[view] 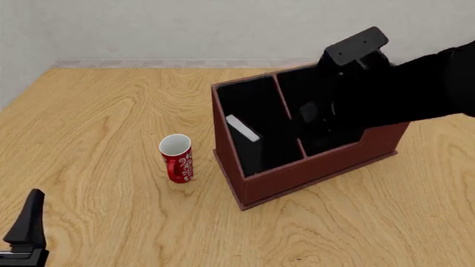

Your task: Pick up the book and place it in the left compartment of the caddy.

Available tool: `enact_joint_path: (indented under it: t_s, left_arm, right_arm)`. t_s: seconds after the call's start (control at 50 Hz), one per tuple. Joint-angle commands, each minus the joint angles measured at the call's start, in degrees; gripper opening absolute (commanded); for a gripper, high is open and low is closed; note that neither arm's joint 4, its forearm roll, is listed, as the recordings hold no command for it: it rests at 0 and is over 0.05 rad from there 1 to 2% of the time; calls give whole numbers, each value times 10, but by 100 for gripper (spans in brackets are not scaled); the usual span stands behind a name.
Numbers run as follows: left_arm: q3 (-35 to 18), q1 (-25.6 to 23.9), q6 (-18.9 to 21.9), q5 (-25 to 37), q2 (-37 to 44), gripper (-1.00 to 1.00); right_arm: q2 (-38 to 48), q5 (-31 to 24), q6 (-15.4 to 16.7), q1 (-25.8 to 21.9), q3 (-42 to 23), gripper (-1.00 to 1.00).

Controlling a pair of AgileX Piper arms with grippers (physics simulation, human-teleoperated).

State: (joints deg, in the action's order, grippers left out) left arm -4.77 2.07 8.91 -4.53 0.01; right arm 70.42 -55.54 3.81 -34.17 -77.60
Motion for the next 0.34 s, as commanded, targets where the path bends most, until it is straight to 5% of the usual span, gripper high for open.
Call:
enact_joint_path:
  t_s: [0.02,0.34]
  left_arm:
    - [-25,-18,10,21,0,100]
    - [-47,-27,15,50,0,100]
  right_arm:
    - [-128,49,-48,-14,96,100]
    - [-250,81,-59,15,186,100]
